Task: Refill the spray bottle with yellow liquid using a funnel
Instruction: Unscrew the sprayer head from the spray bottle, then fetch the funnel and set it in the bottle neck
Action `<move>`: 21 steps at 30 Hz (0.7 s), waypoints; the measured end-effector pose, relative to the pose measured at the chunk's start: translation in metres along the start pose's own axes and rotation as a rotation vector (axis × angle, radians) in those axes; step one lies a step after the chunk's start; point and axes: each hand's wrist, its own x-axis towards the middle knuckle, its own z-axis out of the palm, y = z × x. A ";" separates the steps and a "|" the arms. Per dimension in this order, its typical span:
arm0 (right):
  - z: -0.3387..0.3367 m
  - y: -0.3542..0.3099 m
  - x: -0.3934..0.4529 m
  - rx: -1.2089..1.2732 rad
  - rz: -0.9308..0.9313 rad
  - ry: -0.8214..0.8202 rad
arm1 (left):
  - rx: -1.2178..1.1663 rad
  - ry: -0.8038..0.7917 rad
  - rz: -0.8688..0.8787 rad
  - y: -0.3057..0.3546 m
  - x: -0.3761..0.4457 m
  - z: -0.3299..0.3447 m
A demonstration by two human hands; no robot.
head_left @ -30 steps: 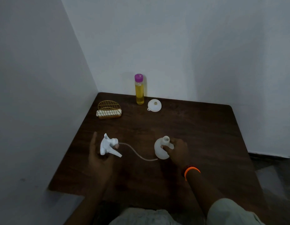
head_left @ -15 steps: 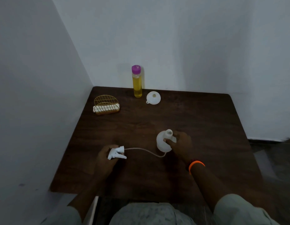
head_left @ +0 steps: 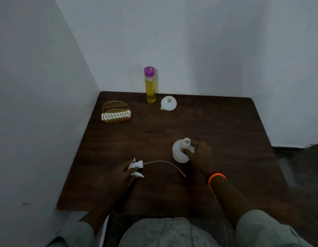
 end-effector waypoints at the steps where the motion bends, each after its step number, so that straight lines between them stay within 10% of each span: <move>1: 0.000 -0.001 0.000 0.006 0.006 -0.005 | 0.007 0.012 -0.002 0.005 0.001 0.000; 21: -0.009 -0.009 -0.007 -0.041 -0.037 -0.063 | 0.193 0.044 -0.041 0.027 0.009 -0.002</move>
